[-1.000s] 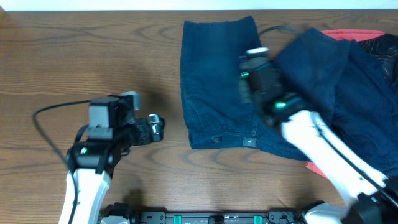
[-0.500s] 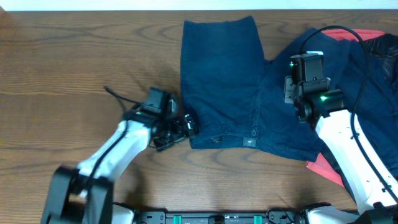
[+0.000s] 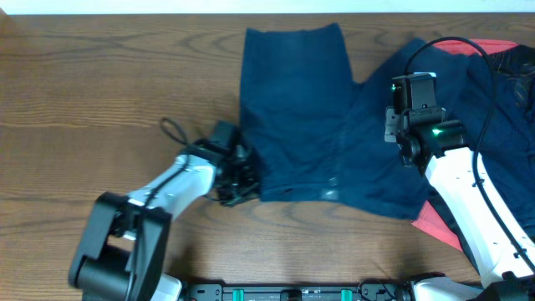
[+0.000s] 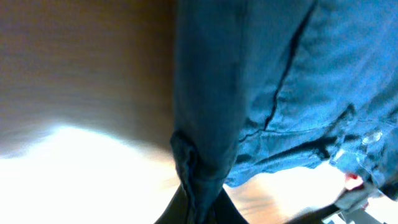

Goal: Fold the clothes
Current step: 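Grasp the shorts' left edge with the left gripper and pull it flat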

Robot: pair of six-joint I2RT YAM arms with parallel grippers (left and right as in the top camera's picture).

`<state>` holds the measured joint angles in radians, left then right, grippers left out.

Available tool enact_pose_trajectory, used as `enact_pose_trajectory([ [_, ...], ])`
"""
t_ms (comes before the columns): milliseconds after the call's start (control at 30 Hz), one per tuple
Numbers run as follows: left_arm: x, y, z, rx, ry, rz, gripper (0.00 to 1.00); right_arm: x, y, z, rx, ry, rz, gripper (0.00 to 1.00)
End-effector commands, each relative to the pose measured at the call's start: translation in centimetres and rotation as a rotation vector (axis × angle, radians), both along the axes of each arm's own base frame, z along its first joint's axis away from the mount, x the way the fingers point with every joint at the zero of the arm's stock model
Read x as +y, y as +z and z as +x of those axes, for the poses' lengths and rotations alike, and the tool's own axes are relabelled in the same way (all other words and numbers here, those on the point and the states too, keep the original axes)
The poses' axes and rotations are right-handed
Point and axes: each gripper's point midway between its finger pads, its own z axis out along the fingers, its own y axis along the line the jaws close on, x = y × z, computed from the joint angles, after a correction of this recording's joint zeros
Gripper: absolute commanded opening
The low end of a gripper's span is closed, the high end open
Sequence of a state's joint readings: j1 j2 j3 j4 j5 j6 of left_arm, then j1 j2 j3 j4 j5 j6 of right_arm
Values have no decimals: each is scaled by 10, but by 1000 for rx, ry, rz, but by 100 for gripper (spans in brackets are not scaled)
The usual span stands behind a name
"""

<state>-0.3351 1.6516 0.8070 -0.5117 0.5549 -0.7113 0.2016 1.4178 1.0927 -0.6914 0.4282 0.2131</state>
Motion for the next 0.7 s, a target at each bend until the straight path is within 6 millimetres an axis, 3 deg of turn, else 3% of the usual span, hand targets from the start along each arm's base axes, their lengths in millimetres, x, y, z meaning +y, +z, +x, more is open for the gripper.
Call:
enact_pose_trajectory([
  [0, 65, 10, 22, -123, 18, 171, 6, -6, 8, -2, -20, -29, -3, 63],
  [100, 159, 33, 49, -248, 124, 434, 6, -5, 7, -3, -14, -24, 4, 62],
  [200, 213, 66, 81, -385, 252, 501, 6, 0, 5, -3, -10, -9, 28, 62],
  [233, 224, 78, 92, -427, 308, 472, 13, 3, 4, -2, -8, 2, 46, 62],
  [300, 237, 98, 108, -493, 375, 405, 60, 11, 3, -1, -7, 26, 83, 62],
  [367, 235, 108, 113, -511, 409, 324, 82, 17, 1, 0, -2, 49, 116, 62],
  [433, 216, 111, 109, -495, 387, 203, 99, 22, -1, -2, 15, 75, 127, 62],
  [533, 168, 105, 75, -327, 320, 17, 98, 25, -9, -12, 71, 88, 145, 62],
  [667, 118, 92, 21, -99, 190, -39, 98, 23, -23, -35, 169, 18, 182, 63],
])
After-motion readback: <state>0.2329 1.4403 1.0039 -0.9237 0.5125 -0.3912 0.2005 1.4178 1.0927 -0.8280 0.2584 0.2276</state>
